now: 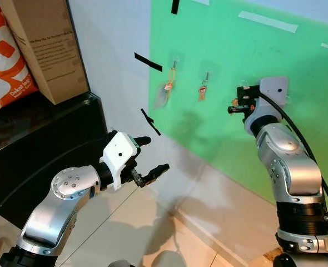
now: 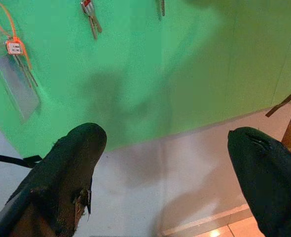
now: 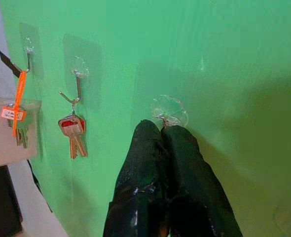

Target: Hang keys on a hook

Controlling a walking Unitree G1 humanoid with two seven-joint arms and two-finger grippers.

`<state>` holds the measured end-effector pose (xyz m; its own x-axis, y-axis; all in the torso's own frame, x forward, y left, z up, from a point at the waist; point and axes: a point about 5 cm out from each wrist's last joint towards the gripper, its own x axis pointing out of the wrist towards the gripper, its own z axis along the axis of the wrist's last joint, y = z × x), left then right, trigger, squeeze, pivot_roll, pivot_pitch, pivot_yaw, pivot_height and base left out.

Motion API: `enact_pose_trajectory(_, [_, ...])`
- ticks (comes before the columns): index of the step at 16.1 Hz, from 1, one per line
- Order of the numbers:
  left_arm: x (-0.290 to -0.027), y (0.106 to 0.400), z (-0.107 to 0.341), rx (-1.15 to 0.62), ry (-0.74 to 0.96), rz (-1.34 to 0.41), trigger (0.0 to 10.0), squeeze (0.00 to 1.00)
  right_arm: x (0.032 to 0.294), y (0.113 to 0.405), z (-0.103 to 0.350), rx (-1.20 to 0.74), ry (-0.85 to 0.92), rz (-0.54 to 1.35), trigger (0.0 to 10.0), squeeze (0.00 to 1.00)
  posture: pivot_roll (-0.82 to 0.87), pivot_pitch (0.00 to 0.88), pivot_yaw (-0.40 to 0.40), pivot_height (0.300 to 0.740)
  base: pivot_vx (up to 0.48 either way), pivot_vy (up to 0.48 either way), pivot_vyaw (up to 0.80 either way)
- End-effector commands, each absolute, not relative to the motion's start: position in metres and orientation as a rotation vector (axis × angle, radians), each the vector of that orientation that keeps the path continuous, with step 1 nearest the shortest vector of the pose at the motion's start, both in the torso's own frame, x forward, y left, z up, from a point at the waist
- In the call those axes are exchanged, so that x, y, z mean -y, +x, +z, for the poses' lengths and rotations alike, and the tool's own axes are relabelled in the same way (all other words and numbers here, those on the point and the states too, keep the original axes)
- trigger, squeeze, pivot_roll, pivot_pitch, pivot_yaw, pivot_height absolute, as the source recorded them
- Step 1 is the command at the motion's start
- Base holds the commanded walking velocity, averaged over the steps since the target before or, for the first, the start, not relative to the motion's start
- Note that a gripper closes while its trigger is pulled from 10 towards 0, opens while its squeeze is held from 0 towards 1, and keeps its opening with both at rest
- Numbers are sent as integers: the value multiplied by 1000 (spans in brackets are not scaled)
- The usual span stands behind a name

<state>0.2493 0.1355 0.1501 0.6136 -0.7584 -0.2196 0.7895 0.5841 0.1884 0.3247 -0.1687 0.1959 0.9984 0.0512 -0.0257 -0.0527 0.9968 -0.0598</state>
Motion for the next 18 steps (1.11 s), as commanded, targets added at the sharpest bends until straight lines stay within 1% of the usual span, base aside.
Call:
enact_pose_trajectory(1, [-133,249,155,-105,299,-925,10000,0,178,321,183,-95,-61,25,10000,0,-13,0,-47,740,0,0,0])
enact_pose_trajectory(7, [-133,250,155,-102,302,-923,10000,0,176,309,173,-129,-55,25,10000,0,-13,0,-49,740,0,0,0])
enact_pose_trajectory(12, [-131,250,155,-97,303,-927,10000,0,173,309,172,-129,-47,32,10000,0,-10,0,-52,740,0,0,0])
enact_pose_trajectory(14, [-132,249,154,-92,295,-917,10000,0,169,303,169,-139,-33,66,10000,0,-11,0,-53,740,0,0,0])
enact_pose_trajectory(15, [-133,248,153,-87,272,-899,10000,0,166,297,166,-141,-15,99,10000,0,-13,0,-51,740,0,0,0])
enact_pose_trajectory(16, [-135,247,152,-81,249,-851,10000,0,159,284,158,-168,-20,167,10000,0,-16,0,-51,740,0,0,0])
enact_pose_trajectory(17, [-137,247,151,-87,256,-824,10000,0,157,280,154,-180,-40,189,10000,0,-18,0,-51,740,0,0,0])
enact_pose_trajectory(18, [-143,246,145,-112,281,-732,10000,0,154,271,142,-220,-63,201,10000,0,-24,0,-49,740,0,0,0])
